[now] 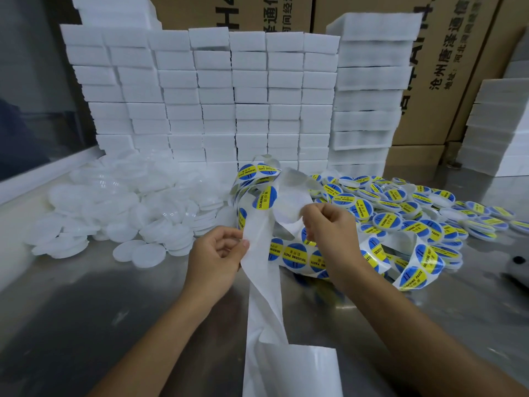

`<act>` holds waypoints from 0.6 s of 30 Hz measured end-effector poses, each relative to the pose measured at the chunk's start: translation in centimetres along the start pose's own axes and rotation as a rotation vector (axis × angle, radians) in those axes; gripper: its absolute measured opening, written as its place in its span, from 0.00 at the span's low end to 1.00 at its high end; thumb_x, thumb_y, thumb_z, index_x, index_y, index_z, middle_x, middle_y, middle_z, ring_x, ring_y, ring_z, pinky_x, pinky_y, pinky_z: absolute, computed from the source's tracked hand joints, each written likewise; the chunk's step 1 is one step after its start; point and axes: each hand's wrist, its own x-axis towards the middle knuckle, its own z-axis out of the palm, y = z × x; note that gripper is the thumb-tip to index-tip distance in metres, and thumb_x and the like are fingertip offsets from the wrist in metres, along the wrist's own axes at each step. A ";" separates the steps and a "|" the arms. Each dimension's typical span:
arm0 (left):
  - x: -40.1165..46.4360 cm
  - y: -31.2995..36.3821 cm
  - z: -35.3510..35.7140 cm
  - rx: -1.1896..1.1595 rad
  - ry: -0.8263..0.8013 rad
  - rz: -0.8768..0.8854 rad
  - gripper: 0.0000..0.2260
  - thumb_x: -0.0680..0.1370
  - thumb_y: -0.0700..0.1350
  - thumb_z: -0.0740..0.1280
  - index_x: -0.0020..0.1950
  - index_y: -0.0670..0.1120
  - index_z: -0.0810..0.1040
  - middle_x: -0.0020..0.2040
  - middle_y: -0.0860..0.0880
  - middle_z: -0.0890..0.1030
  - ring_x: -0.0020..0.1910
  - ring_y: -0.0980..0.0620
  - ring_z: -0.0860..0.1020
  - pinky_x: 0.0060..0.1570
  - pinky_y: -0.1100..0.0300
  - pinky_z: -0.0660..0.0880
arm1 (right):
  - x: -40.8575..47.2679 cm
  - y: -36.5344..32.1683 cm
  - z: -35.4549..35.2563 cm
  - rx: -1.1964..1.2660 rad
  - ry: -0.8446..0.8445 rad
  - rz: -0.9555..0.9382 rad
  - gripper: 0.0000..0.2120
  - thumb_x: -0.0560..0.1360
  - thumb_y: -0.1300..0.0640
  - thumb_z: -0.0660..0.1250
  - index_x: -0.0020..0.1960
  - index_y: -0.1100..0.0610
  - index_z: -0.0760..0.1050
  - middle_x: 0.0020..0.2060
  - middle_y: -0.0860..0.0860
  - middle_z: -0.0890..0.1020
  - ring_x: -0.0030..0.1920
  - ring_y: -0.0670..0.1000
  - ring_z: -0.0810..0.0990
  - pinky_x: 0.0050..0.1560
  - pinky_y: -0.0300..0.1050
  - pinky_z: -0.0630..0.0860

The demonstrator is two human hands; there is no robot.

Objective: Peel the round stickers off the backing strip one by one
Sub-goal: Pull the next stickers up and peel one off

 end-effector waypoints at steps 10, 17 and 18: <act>1.3 -1.1 -3.8 1.167 0.197 0.109 0.17 0.77 0.54 0.66 0.64 0.50 0.77 0.66 0.47 0.72 0.64 0.43 0.68 0.58 0.45 0.64 | -0.6 -0.3 0.3 0.104 0.009 -0.150 0.05 0.73 0.64 0.71 0.40 0.56 0.84 0.35 0.50 0.86 0.35 0.43 0.83 0.38 0.33 0.77; 1.4 -1.1 -4.4 1.298 0.131 0.003 0.14 0.78 0.51 0.63 0.62 0.48 0.79 0.71 0.49 0.66 0.67 0.45 0.65 0.60 0.46 0.64 | -1.0 -0.4 0.4 0.072 0.004 -0.225 0.07 0.72 0.64 0.74 0.41 0.52 0.84 0.36 0.45 0.86 0.37 0.43 0.84 0.38 0.33 0.79; 1.5 -1.1 -4.5 1.291 0.141 0.004 0.13 0.78 0.50 0.65 0.59 0.48 0.80 0.70 0.48 0.67 0.66 0.45 0.65 0.59 0.47 0.64 | -1.0 -0.4 0.4 0.064 0.000 -0.230 0.08 0.72 0.64 0.74 0.41 0.51 0.84 0.36 0.45 0.86 0.38 0.44 0.85 0.39 0.34 0.79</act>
